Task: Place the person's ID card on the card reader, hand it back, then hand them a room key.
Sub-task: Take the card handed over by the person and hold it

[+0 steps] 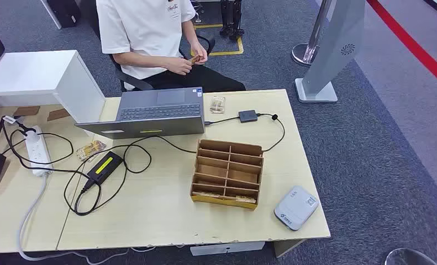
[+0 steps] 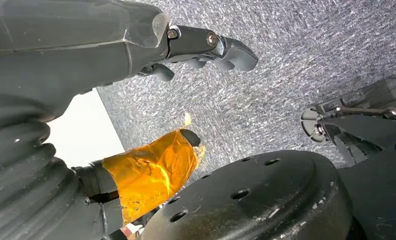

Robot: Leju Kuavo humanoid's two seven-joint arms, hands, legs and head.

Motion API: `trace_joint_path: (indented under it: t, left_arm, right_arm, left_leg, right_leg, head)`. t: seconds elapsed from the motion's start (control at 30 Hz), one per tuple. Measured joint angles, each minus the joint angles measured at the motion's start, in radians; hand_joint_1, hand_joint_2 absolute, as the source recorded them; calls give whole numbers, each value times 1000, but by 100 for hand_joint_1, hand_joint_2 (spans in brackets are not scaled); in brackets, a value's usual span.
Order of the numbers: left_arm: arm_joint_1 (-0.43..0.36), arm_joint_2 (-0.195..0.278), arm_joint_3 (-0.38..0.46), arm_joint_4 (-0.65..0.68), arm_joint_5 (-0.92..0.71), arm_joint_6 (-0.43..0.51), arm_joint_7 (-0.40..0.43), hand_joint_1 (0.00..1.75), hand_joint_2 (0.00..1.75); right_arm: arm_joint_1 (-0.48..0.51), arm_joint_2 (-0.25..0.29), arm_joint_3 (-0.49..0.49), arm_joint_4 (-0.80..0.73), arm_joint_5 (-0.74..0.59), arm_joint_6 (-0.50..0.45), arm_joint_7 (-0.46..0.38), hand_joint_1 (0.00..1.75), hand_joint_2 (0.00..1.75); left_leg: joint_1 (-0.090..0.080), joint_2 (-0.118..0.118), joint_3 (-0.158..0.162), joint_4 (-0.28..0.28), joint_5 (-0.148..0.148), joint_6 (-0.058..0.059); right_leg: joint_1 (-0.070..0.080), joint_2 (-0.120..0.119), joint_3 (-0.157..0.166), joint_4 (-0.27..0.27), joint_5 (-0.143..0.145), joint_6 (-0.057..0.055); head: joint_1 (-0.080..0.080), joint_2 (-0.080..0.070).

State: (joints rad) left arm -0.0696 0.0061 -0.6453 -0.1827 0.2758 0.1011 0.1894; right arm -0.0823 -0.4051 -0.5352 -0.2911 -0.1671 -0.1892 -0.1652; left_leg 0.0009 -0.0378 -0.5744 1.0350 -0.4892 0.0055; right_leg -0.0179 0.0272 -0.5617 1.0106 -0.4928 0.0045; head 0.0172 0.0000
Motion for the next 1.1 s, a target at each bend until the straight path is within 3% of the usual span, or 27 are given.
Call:
trace_joint_path:
  t: [0.2,0.37,0.5,0.67,0.8,0.93,1.07,1.1]
  left_arm:
    - [0,1,0,0,2,-2,-6,0,175]
    - [-1,4,0,0,0,-6,-21,0,175]
    - [-1,5,0,0,1,-10,-34,0,175]
    - [-2,9,0,0,12,-17,-40,0,175]
    - [-1,10,0,0,13,-23,-43,0,175]
    - [0,10,0,0,9,-34,-50,0,0]
    - [-4,10,0,0,-4,-38,-58,0,175]
    - [-4,10,0,0,-7,-39,-58,0,175]
  right_arm:
    - [-34,-47,-54,-24,13,23,-61,0,175]
    - [-168,-147,-101,-77,60,90,-131,0,175]
    - [-292,-167,-101,-142,172,116,-215,0,175]
    - [-546,-177,6,-231,367,211,-112,0,175]
    - [-682,-178,99,-279,408,228,-88,0,175]
    - [-779,-143,195,-307,495,247,-104,0,175]
    - [-881,-72,330,-313,618,213,-93,0,175]
    - [-902,-51,365,-313,646,201,-92,0,175]
  left_leg:
    - [-2,2,-1,0,0,0]
    - [-3,5,0,0,1,2]
    - [-3,6,-1,0,3,4]
    - [-6,10,-2,0,7,4]
    - [-4,0,-5,1,9,4]
    - [-5,1,-9,0,11,3]
    - [-5,4,-7,0,11,3]
    - [-5,4,-6,0,12,3]
  right_leg:
    - [-1,1,0,1,0,0]
    - [-2,5,-1,1,3,3]
    - [-2,6,-1,1,4,4]
    - [-5,10,-6,4,8,4]
    - [-5,2,-6,4,8,3]
    - [-4,2,-8,5,8,3]
    - [-4,5,-9,6,9,3]
    - [-4,5,-9,6,9,3]
  head:
    - [0,0]
    - [0,0]
    - [0,0]
    - [-1,0]
    - [0,0]
    - [0,0]
    - [0,0]
    - [0,0]
